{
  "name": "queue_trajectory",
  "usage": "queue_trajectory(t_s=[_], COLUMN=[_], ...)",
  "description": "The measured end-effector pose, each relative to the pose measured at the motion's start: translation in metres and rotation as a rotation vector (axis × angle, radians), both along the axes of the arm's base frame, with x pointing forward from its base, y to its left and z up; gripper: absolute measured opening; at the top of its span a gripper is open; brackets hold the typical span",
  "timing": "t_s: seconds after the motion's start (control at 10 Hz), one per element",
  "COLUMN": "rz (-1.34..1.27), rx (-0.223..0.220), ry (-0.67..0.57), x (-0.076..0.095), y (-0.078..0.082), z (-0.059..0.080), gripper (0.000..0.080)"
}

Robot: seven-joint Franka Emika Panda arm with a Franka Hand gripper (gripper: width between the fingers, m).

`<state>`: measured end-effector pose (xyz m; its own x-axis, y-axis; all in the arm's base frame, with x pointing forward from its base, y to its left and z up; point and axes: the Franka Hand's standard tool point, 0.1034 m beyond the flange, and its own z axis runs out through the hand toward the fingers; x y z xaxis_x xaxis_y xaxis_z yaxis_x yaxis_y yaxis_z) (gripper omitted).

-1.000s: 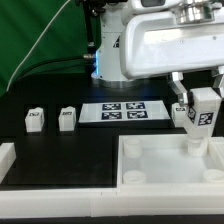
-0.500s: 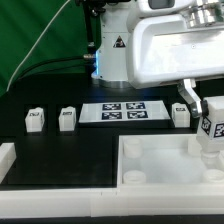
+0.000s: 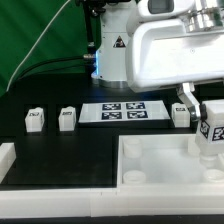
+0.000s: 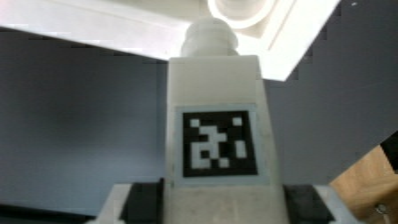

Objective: Assemble one leg

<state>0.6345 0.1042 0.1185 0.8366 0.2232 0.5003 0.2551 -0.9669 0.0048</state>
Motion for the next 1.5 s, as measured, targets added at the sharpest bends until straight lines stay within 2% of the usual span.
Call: queue_trajectory(t_s=[0.2, 0.5, 0.8, 1.2, 1.5], rz=[-0.003, 0.002, 0.015, 0.017, 0.015], rx=[0.004, 0.004, 0.007, 0.004, 0.003], ry=[-0.036, -0.022, -0.014, -0.027, -0.019], x=[0.001, -0.003, -0.011, -0.012, -0.012], y=[0.001, 0.004, 0.017, 0.015, 0.014], z=[-0.004, -0.013, -0.020, -0.021, -0.027], gripper=[0.0294, 0.0294, 0.0294, 0.0294, 0.0294])
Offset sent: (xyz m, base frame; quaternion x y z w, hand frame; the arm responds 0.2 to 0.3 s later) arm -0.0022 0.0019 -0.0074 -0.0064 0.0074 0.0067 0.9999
